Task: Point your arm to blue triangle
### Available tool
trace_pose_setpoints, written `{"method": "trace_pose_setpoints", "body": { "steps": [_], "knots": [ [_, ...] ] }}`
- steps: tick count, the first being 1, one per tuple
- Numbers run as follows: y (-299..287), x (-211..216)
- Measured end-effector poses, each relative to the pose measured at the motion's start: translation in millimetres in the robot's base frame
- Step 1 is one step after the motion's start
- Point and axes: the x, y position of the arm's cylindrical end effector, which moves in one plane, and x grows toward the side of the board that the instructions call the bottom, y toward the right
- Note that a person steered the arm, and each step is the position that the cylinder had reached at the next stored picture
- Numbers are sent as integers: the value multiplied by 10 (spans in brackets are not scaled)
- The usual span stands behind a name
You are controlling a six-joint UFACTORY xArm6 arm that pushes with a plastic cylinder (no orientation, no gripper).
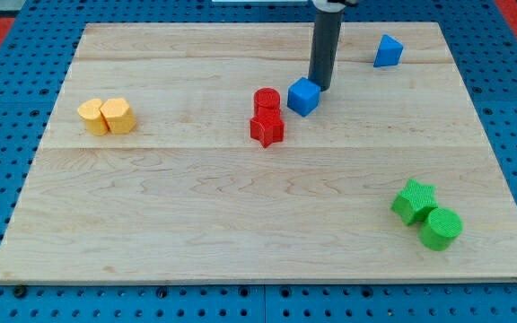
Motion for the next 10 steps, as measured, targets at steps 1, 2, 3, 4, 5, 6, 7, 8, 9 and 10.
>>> {"method": "trace_pose_setpoints", "body": {
  "steps": [1,2,3,4,5,6,7,8,9,10],
  "knots": [
    [-99,347],
    [168,360],
    [1162,219],
    [1821,-538],
    [2008,-869],
    [2008,-869],
    [2341,-862],
    [2341,-862],
    [2297,-862],
    [2114,-1033]
  ]
}}
